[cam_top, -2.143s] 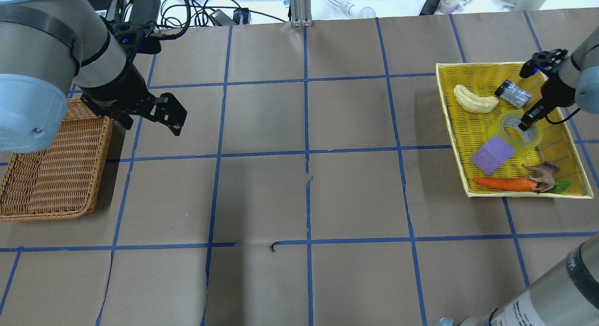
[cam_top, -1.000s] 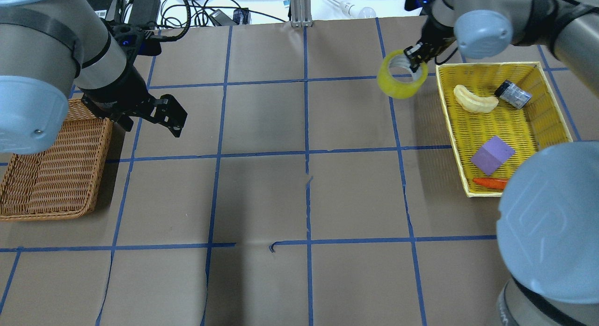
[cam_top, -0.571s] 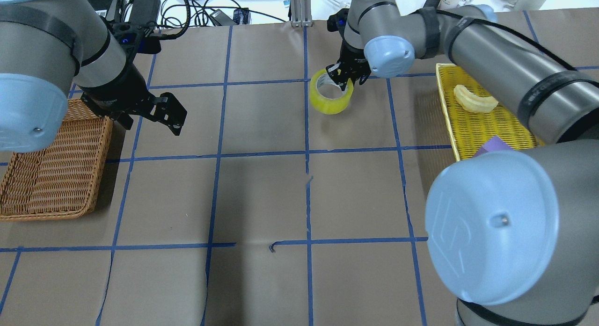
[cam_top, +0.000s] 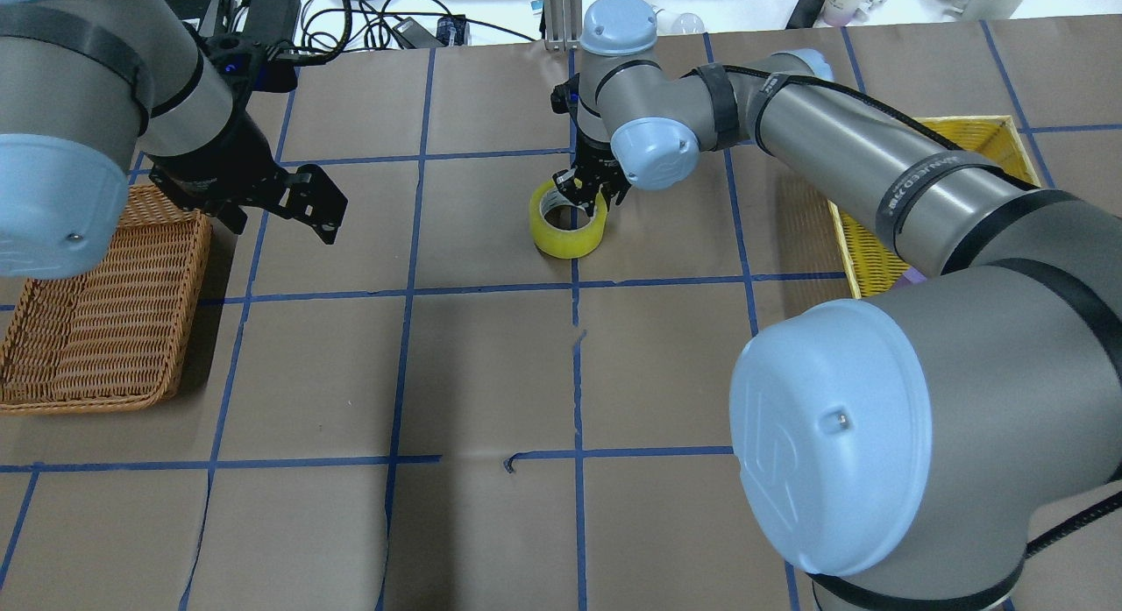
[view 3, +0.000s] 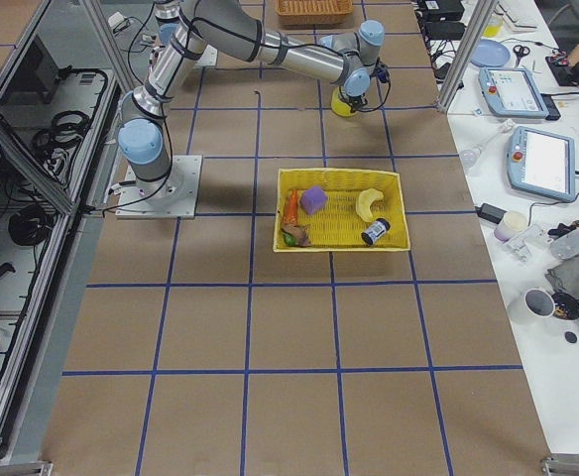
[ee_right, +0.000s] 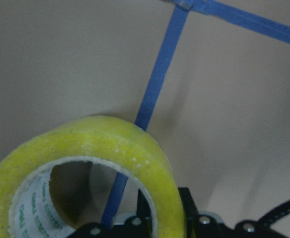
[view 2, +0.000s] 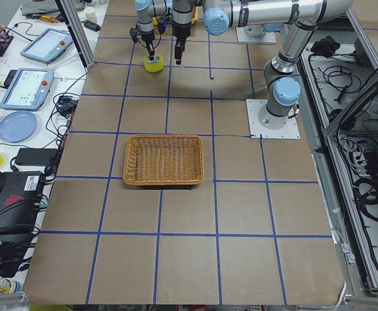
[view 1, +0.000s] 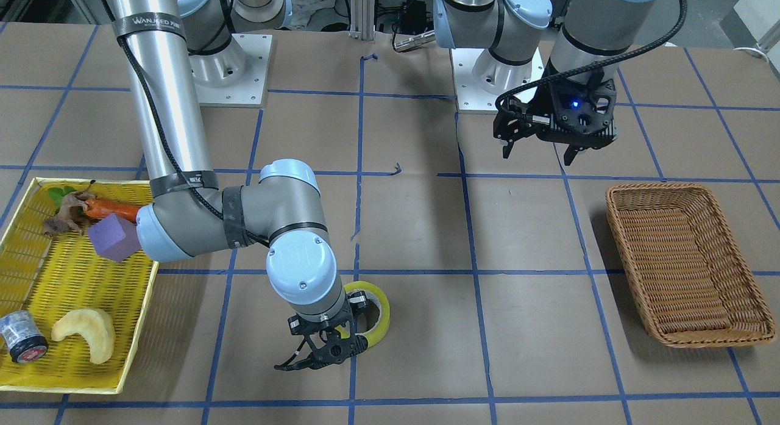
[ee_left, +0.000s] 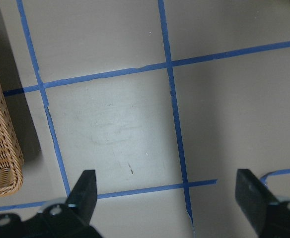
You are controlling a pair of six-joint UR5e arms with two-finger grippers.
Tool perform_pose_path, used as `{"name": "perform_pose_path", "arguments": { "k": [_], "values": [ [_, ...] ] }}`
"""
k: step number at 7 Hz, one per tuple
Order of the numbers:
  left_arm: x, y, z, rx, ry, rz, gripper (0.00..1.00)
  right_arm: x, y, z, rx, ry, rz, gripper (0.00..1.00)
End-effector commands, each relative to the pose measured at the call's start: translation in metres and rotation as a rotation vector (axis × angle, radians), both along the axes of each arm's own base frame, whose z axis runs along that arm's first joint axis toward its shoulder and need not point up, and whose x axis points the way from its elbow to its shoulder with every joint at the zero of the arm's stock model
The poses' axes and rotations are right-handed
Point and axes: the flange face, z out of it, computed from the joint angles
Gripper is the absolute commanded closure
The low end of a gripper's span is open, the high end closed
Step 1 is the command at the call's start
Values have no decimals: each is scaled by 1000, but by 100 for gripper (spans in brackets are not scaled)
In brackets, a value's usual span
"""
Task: Transfer tape with both arms
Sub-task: 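Carry the tape roll toward the table center and set it down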
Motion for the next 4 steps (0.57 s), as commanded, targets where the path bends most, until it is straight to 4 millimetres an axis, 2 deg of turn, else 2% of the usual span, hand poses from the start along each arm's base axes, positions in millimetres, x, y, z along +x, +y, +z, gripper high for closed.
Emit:
{"name": "perform_pose_path", "arguments": {
  "k": [1, 2, 3, 4],
  "values": [
    [3, -13, -3, -48, -2, 12, 0, 3, 0, 2, -3, 7, -17, 1],
    [3, -13, -4, -46, -4, 12, 0, 3, -2, 20, -28, 1, -57, 0],
    [3, -14, -9, -36, -1, 21, 0, 2, -1, 59, -74, -6, -56, 0],
    [1, -16, -8, -40, 22, 24, 0, -7, 17, 114, -85, 7, -58, 0]
  ]
}}
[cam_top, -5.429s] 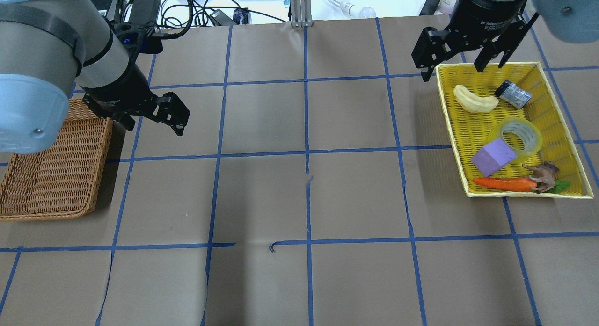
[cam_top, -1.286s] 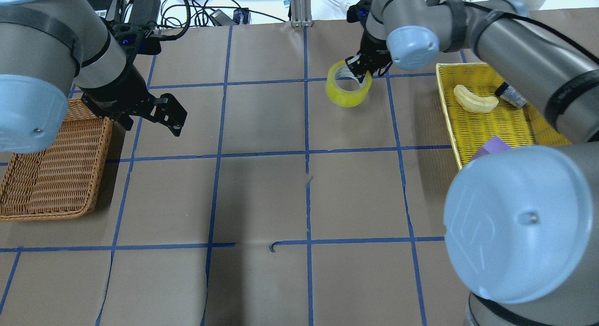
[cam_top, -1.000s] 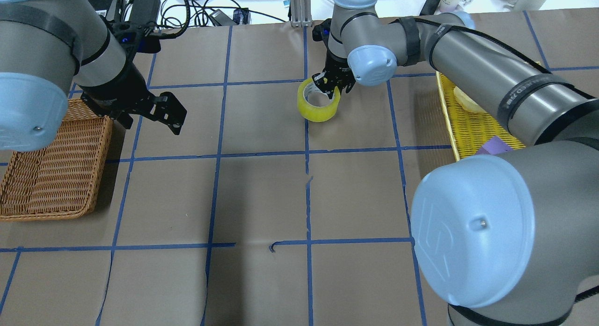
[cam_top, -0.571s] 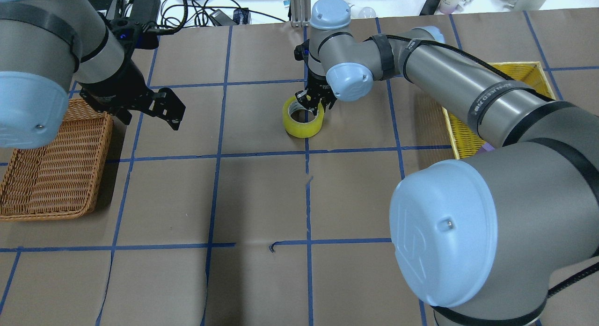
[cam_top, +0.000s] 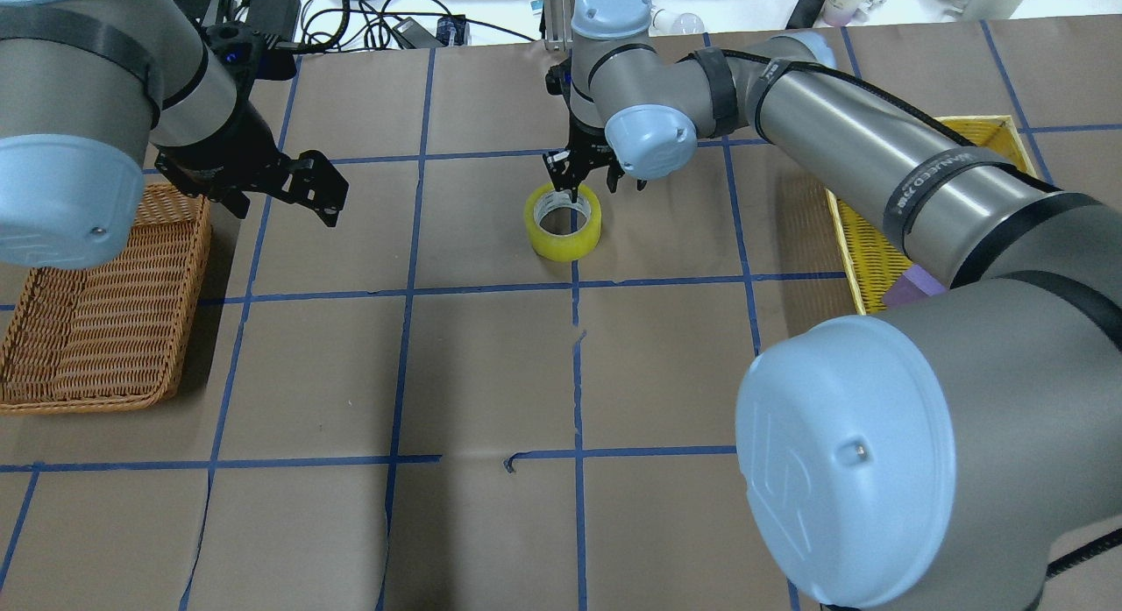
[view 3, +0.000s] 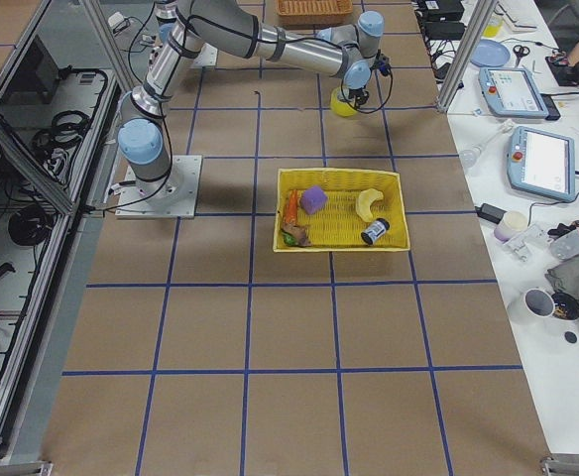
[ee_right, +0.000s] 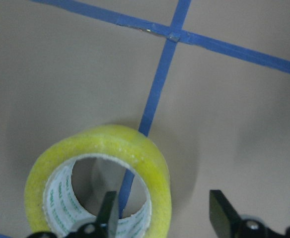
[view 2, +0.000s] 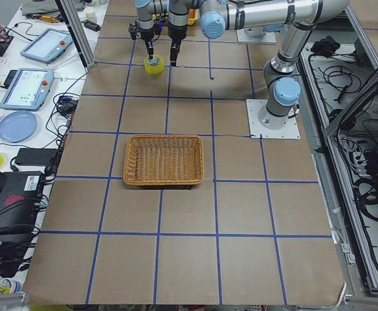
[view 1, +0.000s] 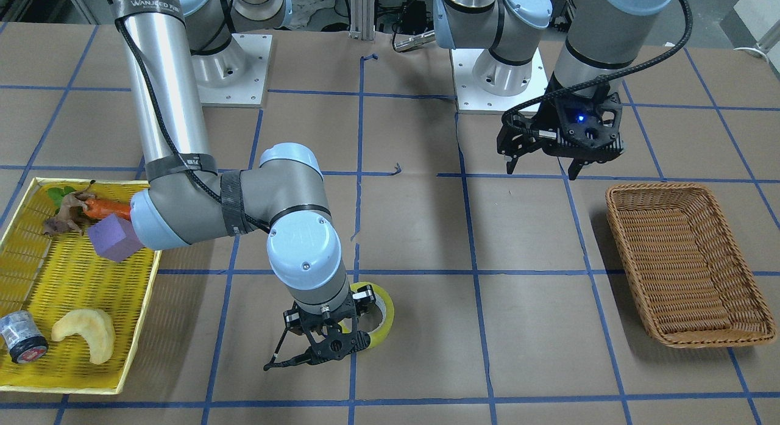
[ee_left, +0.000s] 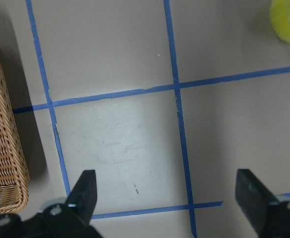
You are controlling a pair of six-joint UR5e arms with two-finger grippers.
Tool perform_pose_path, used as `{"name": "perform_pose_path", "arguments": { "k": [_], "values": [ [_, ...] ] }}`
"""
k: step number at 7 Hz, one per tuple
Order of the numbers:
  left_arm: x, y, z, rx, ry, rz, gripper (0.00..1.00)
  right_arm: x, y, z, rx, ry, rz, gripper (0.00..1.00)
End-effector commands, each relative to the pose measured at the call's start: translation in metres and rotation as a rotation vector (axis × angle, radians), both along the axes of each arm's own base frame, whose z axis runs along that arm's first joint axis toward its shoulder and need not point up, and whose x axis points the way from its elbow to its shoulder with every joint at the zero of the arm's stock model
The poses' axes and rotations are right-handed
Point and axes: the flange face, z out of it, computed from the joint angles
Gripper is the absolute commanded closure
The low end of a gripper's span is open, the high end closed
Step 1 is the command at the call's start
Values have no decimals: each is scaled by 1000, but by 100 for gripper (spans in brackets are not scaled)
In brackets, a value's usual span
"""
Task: Transfer tape with both arms
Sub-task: 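Open and raise the right gripper while the left gripper reaches toward the tape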
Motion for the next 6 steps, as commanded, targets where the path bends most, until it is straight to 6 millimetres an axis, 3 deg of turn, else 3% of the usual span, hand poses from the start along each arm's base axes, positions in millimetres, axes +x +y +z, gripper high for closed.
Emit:
{"name": "perform_pose_path", "arguments": {
  "k": [1, 2, 4, 5, 6],
  "values": [
    [-9, -12, -7, -16, 86, 16, 0, -23, 39, 109, -6, 18, -20, 0],
    [-23, -35, -20, -90, 193, 141, 0, -47, 61, 157, 5, 43, -45, 0],
    [-45, -78, -66, -154, 261, 147, 0, -102, 119, 215, 66, 77, -110, 0],
    [-70, -93, -98, -161, 310, 111, 0, -128, 141, 225, 64, 72, -150, 0],
    [-98, -100, -125, -171, 318, 104, 0, -141, 163, 224, 66, 72, -168, 0]
  ]
}}
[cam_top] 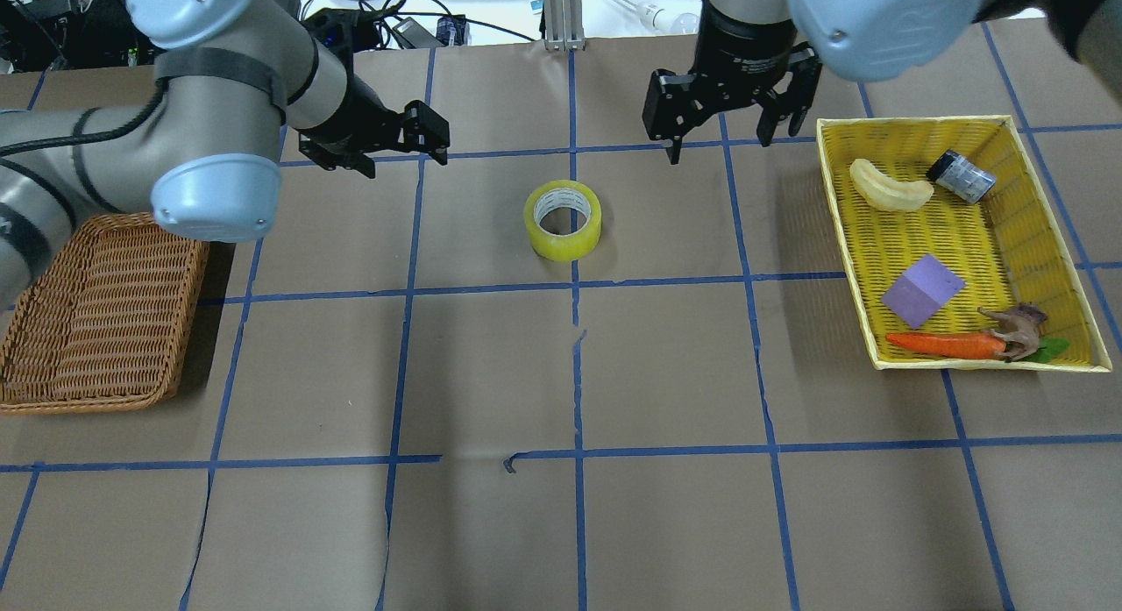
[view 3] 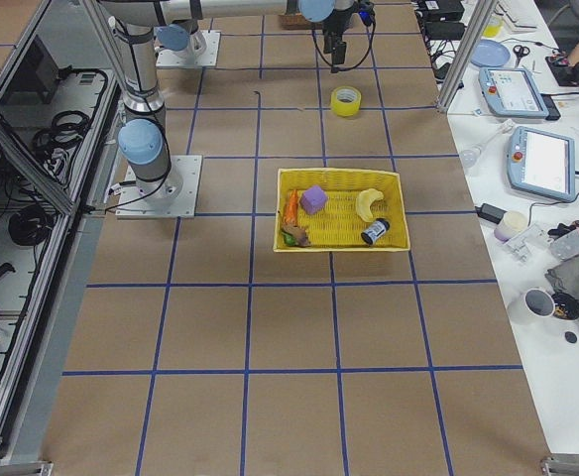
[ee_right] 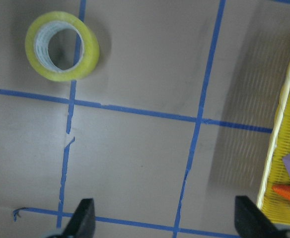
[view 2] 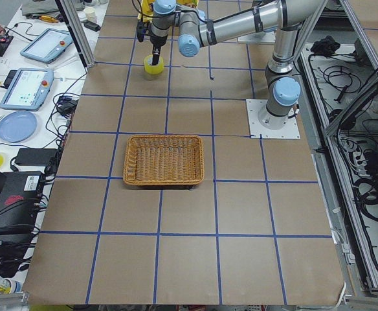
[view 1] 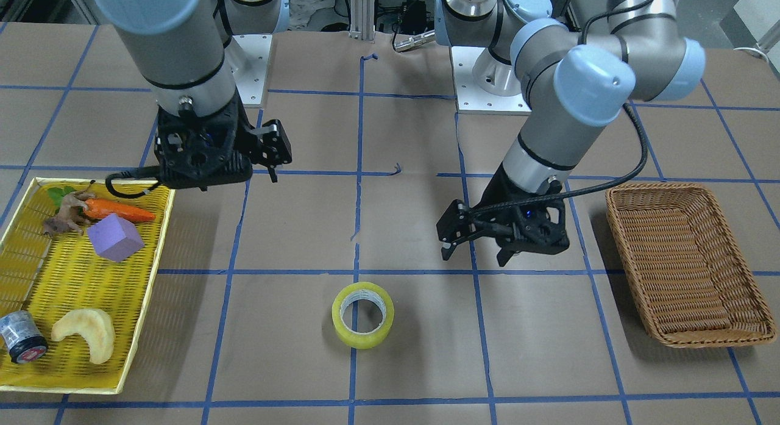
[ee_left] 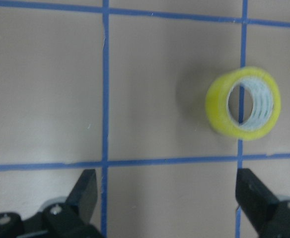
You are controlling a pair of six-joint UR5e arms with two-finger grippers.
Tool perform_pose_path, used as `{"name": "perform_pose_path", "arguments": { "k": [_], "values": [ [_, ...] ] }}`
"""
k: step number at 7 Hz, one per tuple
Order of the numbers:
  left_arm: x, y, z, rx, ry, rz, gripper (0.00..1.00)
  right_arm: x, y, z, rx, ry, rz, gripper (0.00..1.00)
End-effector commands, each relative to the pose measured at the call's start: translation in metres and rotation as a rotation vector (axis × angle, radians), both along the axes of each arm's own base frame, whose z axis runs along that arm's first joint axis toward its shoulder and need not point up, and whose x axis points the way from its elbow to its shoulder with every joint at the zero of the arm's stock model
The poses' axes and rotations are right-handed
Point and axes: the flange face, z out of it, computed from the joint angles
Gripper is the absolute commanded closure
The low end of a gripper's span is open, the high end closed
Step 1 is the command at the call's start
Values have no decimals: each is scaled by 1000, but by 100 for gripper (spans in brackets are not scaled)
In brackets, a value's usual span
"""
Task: Transfer tape with both arms
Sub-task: 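Open and raise the right gripper while the left gripper reaches toward the tape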
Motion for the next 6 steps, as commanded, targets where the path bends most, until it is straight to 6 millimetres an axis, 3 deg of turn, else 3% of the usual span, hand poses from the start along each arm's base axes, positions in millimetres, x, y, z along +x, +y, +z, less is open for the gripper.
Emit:
{"name": "perform_pose_path", "arguments": {
  "k": [1, 3, 5, 6],
  "values": [
    [-49, -17, -61, -11, 41, 6, 0, -22, 38, -1, 11, -2, -40, 0],
    [-83, -20, -120, 34, 29, -43, 0, -22, 37, 1, 8, 3, -127, 0],
    [-89, -30, -163, 20, 37, -48, 0, -27, 31, 16, -23, -2, -139, 0],
    [-98, -27, -174, 32, 37, -62, 14, -36, 27, 23, -28, -6, -159, 0]
  ]
}}
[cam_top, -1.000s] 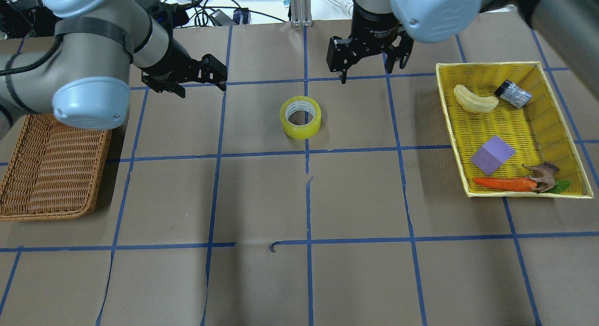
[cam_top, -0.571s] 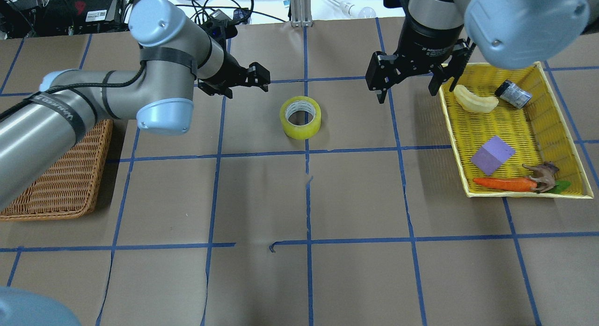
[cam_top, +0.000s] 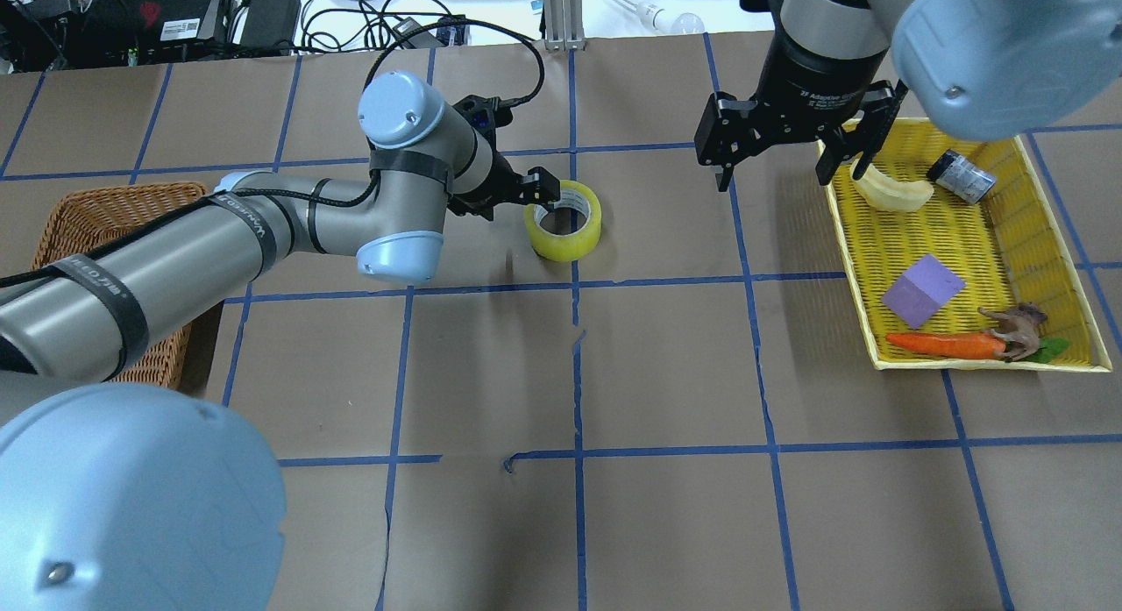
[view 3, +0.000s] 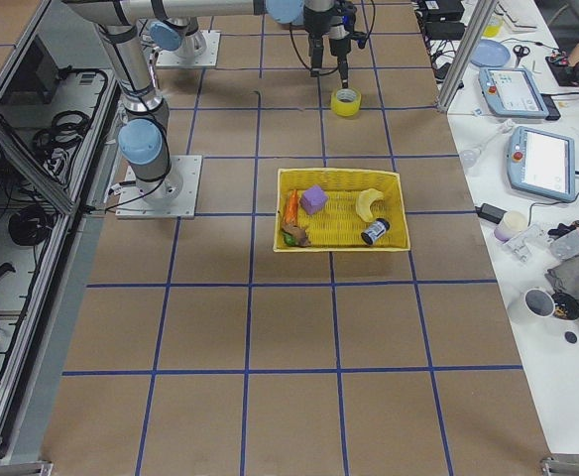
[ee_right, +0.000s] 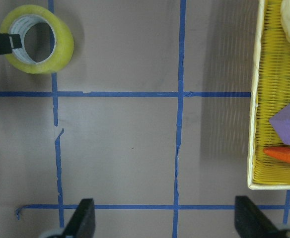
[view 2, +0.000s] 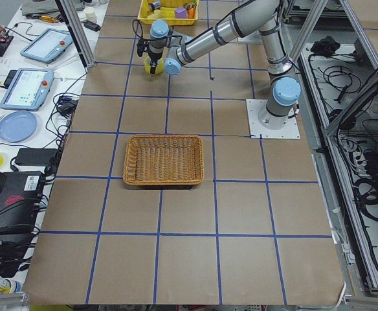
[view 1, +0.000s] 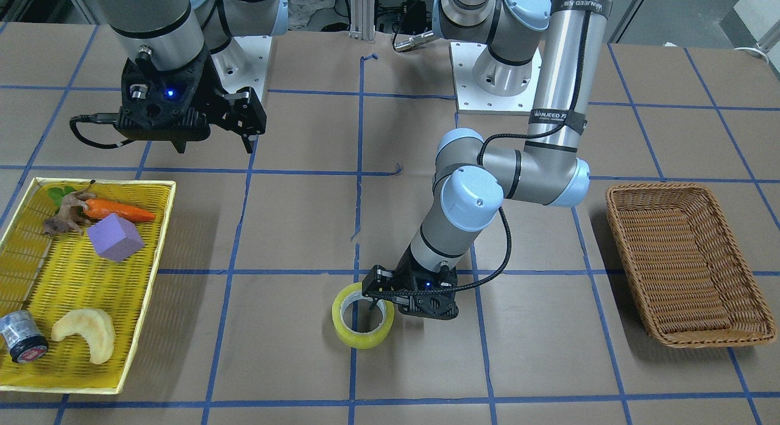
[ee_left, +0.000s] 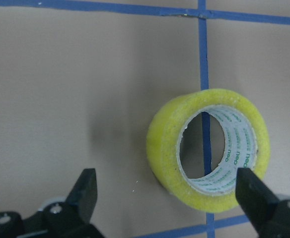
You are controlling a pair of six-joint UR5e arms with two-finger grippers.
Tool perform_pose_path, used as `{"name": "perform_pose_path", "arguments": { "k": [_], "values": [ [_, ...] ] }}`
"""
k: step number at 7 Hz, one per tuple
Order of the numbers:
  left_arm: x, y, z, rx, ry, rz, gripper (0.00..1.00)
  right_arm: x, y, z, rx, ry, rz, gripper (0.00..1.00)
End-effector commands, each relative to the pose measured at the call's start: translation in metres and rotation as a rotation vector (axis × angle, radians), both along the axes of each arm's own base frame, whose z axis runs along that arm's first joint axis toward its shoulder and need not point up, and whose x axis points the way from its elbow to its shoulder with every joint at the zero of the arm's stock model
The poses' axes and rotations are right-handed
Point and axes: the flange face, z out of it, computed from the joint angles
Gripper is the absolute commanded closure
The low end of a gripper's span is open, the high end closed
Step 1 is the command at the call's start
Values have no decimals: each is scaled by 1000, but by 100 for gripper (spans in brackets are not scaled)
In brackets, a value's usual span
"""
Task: Transfer tape with both arms
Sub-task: 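Grasp the yellow tape roll with the left gripper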
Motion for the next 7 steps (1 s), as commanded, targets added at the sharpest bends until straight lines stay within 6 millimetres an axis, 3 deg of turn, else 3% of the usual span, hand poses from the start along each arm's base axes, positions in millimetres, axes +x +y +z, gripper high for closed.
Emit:
{"name": "perform_pose_path", "arguments": {
  "k": [1, 2, 4, 5, 7],
  "values": [
    [-16, 4, -24, 27, 2, 2, 51, -11, -5, 8, -10, 1, -22, 0],
    [-16, 3, -22, 30, 8, 20, 100, -11, -4, 7, -10, 3, -23, 0],
    [-18, -6, 0, -2, 17, 30, 100, -10, -4, 6, -12, 3, -21, 0],
    [-18, -8, 22, -11, 16, 31, 100, -10, -4, 6, -13, 0, -21, 0],
    [-1, -27, 97, -14, -114, -18, 100, -10, -4, 5, -12, 1, -21, 0]
  ]
}}
